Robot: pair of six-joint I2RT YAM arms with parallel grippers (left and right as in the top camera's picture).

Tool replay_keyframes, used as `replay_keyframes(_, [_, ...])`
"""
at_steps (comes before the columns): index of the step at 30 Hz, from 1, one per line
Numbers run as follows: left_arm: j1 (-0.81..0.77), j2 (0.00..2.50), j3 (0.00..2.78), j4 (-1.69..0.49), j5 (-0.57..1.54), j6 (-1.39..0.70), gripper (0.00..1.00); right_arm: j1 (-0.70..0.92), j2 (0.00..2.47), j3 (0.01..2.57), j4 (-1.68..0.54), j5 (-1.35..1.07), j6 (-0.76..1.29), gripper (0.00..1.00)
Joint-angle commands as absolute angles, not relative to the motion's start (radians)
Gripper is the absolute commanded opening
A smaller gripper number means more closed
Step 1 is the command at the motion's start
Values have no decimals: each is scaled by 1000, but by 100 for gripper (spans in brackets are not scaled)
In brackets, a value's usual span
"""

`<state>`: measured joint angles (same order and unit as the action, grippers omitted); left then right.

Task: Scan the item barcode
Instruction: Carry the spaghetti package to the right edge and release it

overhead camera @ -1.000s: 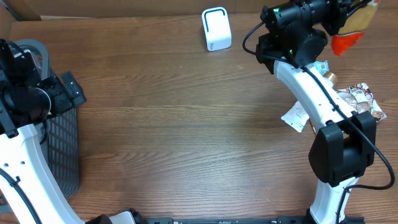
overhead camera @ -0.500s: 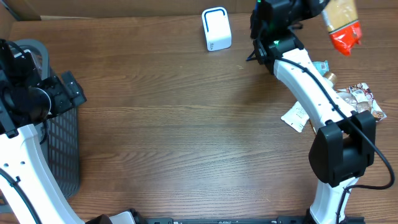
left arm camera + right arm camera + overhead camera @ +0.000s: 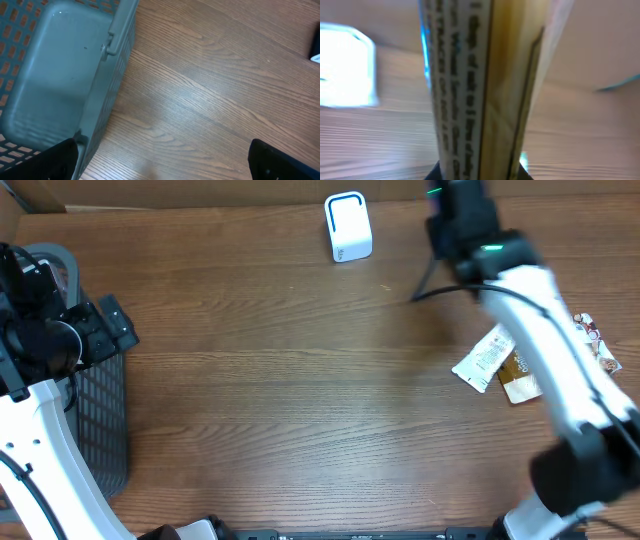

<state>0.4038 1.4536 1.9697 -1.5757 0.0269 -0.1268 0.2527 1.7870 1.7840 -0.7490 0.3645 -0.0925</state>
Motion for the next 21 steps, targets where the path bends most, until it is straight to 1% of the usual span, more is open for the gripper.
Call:
replay_keyframes(1, [405,1451,1972,-1573,35,-112,100,60,1587,1835,-754,-123,163,3])
replay_keyframes(2, [405,1451,1972,-1573,35,-112,100,-14,1571,1835,-769,-244,218,4])
replay_keyframes(6, [405,1451,1972,-1573,34,-112,99,-278,1569,1829,-831,-544,440,4])
replay_keyframes(9, [405,1451,1972,-1573,34,-112,100,-452,1581,1789,-877,-636,564,4])
replay_keyframes(10, [405,1451,1972,-1573,35,-112,100,-522,1584,1751,-891,-648,601,4])
replay_keyframes(12, [405,1451,1972,-1573,34,-112,100,-603,1584,1668,-889,-643,634,4])
replay_keyframes(14, [405,1451,1972,-1573,35,-112,100,-645,1584,1581,-844,-641,641,4])
replay_keyframes(15, [405,1451,1972,-1573,34,-112,100,-669,1584,1468,-748,-641,641,4])
replay_keyframes(19, [405,1451,1972,-1573,35,-112,100,-669,1584,1250,-524,-599,641,4])
replay_keyframes(21, [405,1451,1972,-1573,34,-112,100,-668,1584,1166,-434,-607,640,9])
